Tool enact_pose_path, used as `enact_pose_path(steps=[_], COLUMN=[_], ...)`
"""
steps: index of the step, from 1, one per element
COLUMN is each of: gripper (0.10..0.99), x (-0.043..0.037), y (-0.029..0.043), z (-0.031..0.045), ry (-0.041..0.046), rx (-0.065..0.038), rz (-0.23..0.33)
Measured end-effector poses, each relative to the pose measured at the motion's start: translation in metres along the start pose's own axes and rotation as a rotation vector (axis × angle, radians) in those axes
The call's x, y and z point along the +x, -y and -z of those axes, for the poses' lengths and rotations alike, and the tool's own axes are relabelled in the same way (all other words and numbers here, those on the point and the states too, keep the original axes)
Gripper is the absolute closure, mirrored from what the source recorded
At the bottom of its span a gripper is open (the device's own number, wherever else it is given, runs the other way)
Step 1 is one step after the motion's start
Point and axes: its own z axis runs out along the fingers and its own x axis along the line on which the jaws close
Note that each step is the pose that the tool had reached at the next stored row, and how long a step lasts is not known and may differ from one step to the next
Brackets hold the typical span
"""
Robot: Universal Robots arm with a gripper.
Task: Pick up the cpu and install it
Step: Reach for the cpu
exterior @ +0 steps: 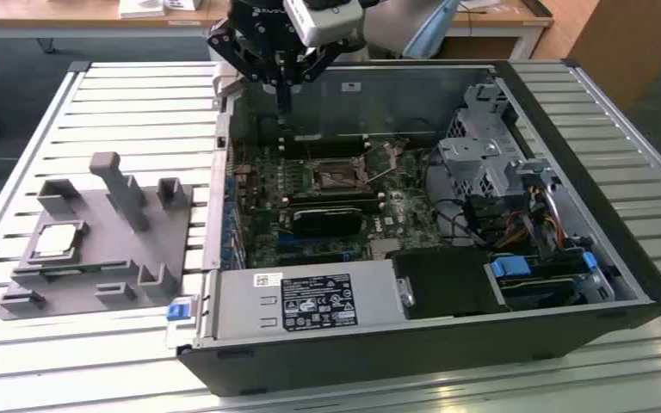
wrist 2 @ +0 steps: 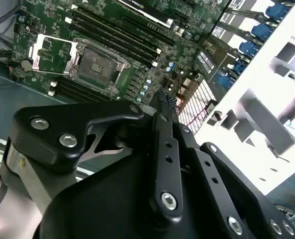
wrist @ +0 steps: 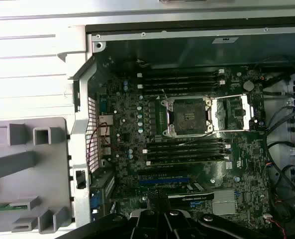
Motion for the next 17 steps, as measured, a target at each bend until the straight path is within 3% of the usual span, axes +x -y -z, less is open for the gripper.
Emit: enact_pose_path(steps=[6, 17], gripper=[0.980, 0.980], x=[0.0006, 0.0102], y=[0.0000, 0.0008], z=[0.0001, 0.0002], ry=[-0.0001, 0.0000], rx=[0.000, 0.000], rz=[0.000, 0.000])
